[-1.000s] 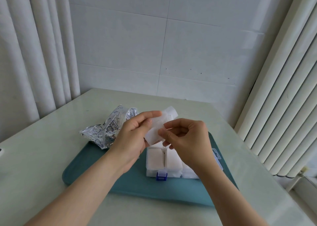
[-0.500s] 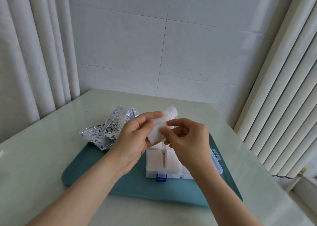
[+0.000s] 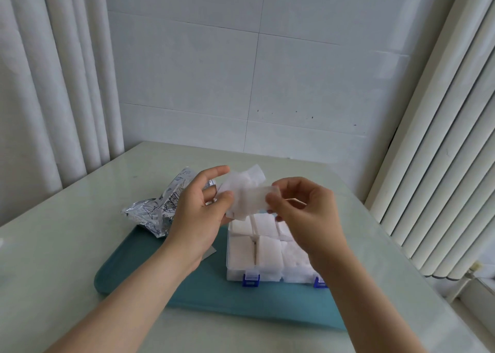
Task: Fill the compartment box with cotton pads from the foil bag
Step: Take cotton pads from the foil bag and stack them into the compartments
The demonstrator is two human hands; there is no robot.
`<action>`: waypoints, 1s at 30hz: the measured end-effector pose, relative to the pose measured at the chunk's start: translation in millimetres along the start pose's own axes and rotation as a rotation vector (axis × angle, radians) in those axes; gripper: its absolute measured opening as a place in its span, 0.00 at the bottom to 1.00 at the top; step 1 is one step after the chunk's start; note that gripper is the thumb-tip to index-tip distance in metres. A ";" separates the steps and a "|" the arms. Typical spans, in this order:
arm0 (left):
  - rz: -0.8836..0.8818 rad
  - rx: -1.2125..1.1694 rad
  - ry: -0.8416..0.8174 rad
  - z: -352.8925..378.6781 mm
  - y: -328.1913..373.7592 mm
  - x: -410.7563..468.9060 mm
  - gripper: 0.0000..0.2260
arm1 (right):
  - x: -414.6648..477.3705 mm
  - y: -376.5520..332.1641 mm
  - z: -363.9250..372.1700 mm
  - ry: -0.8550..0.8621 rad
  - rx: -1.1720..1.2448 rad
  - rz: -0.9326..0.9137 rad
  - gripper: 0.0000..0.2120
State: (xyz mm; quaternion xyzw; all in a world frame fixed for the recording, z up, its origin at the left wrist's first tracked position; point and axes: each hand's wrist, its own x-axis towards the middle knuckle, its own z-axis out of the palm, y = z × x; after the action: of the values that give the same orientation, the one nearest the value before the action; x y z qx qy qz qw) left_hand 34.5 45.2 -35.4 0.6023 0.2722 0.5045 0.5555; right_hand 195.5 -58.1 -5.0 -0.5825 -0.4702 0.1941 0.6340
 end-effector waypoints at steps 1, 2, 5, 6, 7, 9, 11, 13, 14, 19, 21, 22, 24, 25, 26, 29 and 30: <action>-0.002 0.014 0.006 -0.5 -0.3 0.3 0.22 | 0.9 -0.8 -3.6 -0.015 0.055 0.007 0.04; -0.007 0.022 0.002 -0.4 0.2 -0.3 0.21 | 1.5 -0.9 -5.9 -0.043 0.090 0.009 0.05; -0.024 0.040 -0.032 1.2 2.2 -3.0 0.18 | 1.3 0.3 -6.8 -0.071 0.102 -0.022 0.10; -0.027 0.045 -0.041 1.6 2.7 -3.4 0.17 | 1.7 0.9 -6.3 -0.050 0.097 -0.032 0.12; -0.030 0.047 -0.048 1.6 3.4 -3.9 0.16 | 2.1 1.7 -5.9 -0.031 0.089 -0.041 0.14; -0.032 0.051 -0.061 1.9 4.4 -4.2 0.16 | 2.5 1.9 -5.2 -0.014 0.063 -0.059 0.17; -0.029 0.048 -0.076 2.3 4.6 -4.1 0.15 | 2.6 2.2 -4.2 -0.001 0.039 -0.080 0.18; -0.021 0.037 -0.099 2.5 4.6 -4.2 0.12 | 2.6 1.3 -2.9 0.017 0.017 -0.082 0.19; -0.018 0.033 -0.110 2.4 3.9 -4.0 0.12 | 2.5 1.7 -2.6 0.020 -0.002 -0.083 0.18; -0.005 0.075 -0.135 1.8 2.0 -2.7 0.14 | 5.6 9.2 -5.2 0.011 -0.029 -0.100 0.17; 0.017 0.104 -0.129 2.2 1.3 -1.8 0.15 | 6.5 9.8 -5.6 0.008 0.007 -0.085 0.14; 0.034 0.117 -0.116 2.0 0.4 -1.6 0.16 | 7.1 9.3 -6.8 0.014 0.039 -0.072 0.12; 0.055 0.131 -0.083 1.4 -1.4 -0.6 0.17 | 8.7 8.4 -11.3 0.045 0.115 -0.054 0.07; 0.056 0.134 -0.070 0.5 -2.2 -0.2 0.17 | 9.5 7.8 -13.5 0.064 0.159 -0.041 0.05; 0.055 0.134 -0.061 0.1 -2.8 0.1 0.17 | 10.6 7.8 -16.1 0.081 0.213 -0.020 0.04; 0.055 0.142 -0.058 -1.6 -4.8 1.2 0.17 | 11.7 5.5 -19.3 0.031 0.362 0.045 0.07; 0.054 0.140 -0.072 -1.6 -4.6 1.1 0.16 | 10.7 4.8 -18.8 -0.011 0.350 0.037 0.08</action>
State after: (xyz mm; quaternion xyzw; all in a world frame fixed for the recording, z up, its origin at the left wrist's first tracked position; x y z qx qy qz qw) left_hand 34.5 48.0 -39.6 0.6644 0.2704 0.4772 0.5076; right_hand 217.6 -58.9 -3.2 -0.4706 -0.4217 0.2878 0.7196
